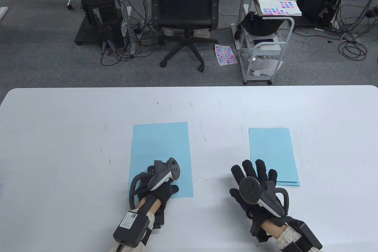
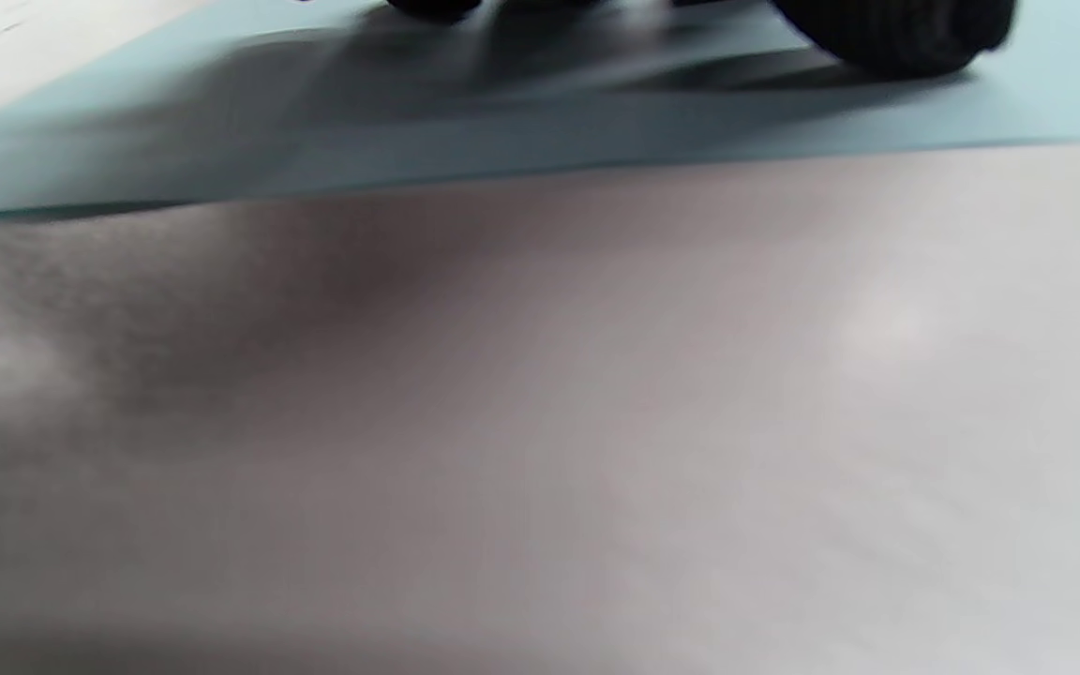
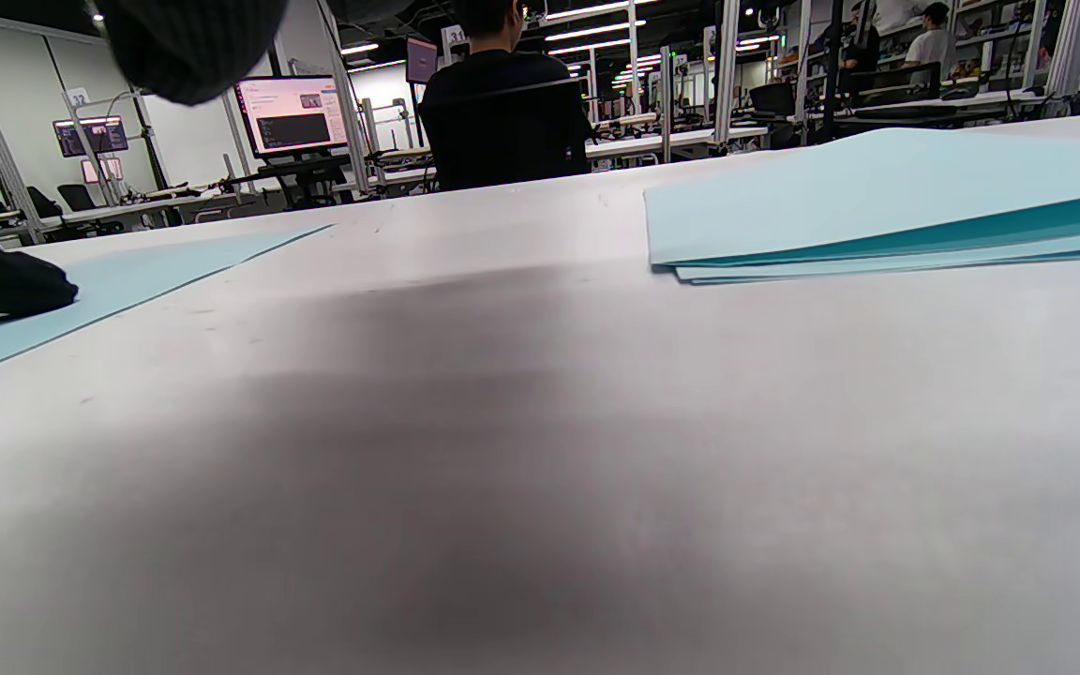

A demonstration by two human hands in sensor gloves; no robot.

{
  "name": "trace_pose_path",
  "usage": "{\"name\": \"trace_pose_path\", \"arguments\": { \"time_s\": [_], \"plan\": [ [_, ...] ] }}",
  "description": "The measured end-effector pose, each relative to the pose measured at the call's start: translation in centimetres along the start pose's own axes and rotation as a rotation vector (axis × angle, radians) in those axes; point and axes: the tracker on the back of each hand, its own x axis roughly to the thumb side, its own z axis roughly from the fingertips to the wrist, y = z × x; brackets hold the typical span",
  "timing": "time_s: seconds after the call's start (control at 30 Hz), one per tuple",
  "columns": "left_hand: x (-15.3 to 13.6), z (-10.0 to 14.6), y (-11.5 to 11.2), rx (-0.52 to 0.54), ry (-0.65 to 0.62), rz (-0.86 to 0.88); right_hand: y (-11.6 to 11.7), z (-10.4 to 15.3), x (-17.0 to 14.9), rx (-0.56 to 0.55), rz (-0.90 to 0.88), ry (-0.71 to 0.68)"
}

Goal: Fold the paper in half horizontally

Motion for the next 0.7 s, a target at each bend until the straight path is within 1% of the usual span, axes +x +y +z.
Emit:
{"name": "trace_pose_path", "arguments": {
  "time_s": [0.17,0.33,0.47,0.7],
  "plan": [
    [2.2,1.2,-0.3,0.011,-0.027,-0.06,0.0,0.1,0.0,0.004,0.007,0.002],
    [3.7,2.4,-0.8,0.037,-0.055,-0.098,0.1,0.3,-0.1,0.01,0.017,0.008],
    [4.2,2.8,-1.2,0.05,-0.055,-0.129,0.2,0.3,-0.1,0.012,0.022,0.011],
    [4.0,2.8,-1.0,0.056,-0.057,-0.14,-0.1,0.3,0.6,0.012,0.008,-0.012]
  ]
}}
